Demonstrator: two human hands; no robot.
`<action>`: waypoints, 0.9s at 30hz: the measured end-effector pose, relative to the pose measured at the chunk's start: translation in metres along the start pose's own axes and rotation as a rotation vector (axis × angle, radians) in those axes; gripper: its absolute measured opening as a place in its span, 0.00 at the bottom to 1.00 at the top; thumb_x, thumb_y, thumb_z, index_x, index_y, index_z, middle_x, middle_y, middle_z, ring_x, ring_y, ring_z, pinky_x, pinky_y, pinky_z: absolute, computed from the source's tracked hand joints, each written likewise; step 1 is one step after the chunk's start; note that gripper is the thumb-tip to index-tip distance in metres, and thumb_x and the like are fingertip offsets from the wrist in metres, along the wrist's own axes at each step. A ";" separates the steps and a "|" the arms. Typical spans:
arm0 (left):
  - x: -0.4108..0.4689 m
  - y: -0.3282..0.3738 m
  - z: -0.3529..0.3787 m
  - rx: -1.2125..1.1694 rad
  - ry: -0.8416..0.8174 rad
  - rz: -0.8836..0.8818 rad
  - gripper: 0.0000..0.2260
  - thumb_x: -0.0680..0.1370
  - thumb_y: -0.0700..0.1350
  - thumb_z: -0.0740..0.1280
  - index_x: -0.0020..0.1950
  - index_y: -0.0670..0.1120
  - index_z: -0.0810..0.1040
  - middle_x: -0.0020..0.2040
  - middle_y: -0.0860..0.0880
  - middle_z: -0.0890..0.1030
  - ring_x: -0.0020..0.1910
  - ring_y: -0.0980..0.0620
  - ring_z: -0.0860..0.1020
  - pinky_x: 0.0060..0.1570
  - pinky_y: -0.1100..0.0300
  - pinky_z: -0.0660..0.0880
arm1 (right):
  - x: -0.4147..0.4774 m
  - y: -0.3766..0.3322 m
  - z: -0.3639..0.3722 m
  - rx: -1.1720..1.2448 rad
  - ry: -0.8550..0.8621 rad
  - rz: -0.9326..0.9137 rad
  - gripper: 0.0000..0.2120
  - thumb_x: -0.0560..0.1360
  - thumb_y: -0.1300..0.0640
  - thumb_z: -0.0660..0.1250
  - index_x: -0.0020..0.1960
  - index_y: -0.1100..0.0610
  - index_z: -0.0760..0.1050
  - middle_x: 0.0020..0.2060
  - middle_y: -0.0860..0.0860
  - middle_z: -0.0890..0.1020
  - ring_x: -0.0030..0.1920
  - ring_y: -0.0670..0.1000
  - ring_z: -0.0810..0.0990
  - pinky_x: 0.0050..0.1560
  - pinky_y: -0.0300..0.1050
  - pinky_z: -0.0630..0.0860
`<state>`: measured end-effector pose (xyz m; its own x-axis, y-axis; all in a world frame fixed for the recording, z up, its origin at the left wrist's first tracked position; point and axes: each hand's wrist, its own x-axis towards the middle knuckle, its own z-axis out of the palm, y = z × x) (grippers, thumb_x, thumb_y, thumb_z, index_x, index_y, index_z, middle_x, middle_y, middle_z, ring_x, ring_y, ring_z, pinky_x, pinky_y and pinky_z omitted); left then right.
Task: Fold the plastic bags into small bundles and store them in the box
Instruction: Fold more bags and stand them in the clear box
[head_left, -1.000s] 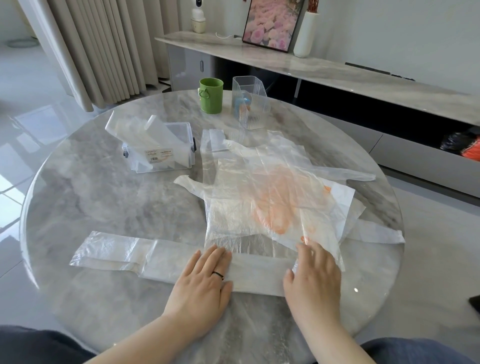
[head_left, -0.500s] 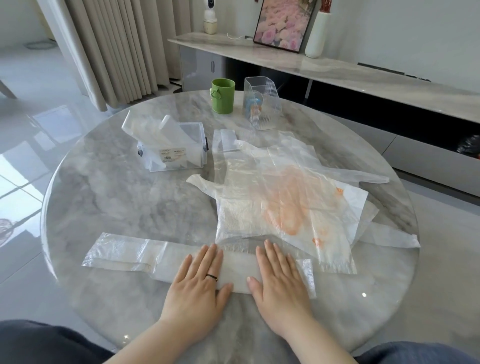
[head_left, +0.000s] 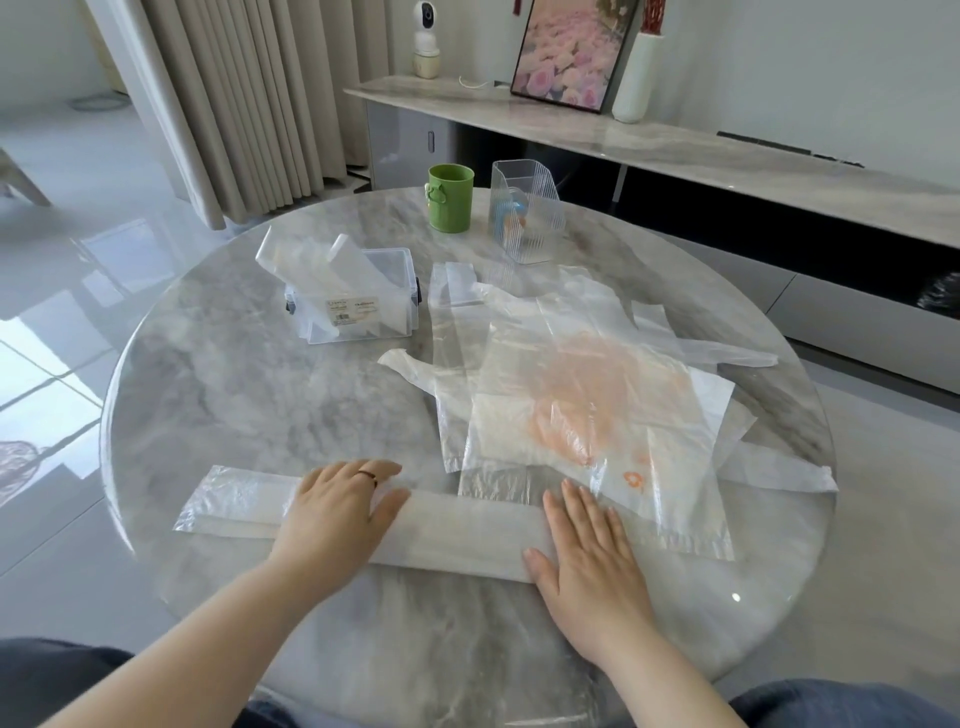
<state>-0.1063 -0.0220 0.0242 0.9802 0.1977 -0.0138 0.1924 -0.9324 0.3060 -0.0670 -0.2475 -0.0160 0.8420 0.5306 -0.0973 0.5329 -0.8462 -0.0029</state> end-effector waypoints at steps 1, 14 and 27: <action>0.009 0.003 -0.003 0.037 -0.110 0.028 0.20 0.79 0.59 0.51 0.68 0.54 0.66 0.66 0.57 0.70 0.68 0.56 0.65 0.65 0.64 0.54 | 0.000 0.000 -0.001 0.047 0.015 0.017 0.62 0.45 0.32 0.08 0.75 0.56 0.35 0.66 0.49 0.29 0.69 0.51 0.28 0.51 0.33 0.14; 0.056 0.038 -0.014 0.308 -0.729 0.051 0.22 0.75 0.54 0.66 0.64 0.44 0.70 0.37 0.55 0.66 0.47 0.52 0.67 0.63 0.58 0.59 | 0.006 0.001 0.013 0.004 0.094 0.124 0.28 0.78 0.44 0.44 0.55 0.54 0.81 0.55 0.52 0.82 0.61 0.50 0.71 0.68 0.45 0.48; 0.041 0.011 -0.012 -0.134 -0.673 -0.095 0.15 0.71 0.44 0.72 0.34 0.50 0.65 0.34 0.55 0.67 0.31 0.58 0.65 0.28 0.68 0.62 | 0.007 0.005 0.019 -0.045 0.427 0.189 0.27 0.69 0.40 0.52 0.63 0.54 0.66 0.58 0.50 0.81 0.62 0.49 0.67 0.68 0.45 0.47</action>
<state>-0.0649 -0.0203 0.0384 0.7838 0.0056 -0.6210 0.3142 -0.8661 0.3888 -0.0602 -0.2495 -0.0356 0.8787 0.3481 0.3267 0.3621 -0.9320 0.0193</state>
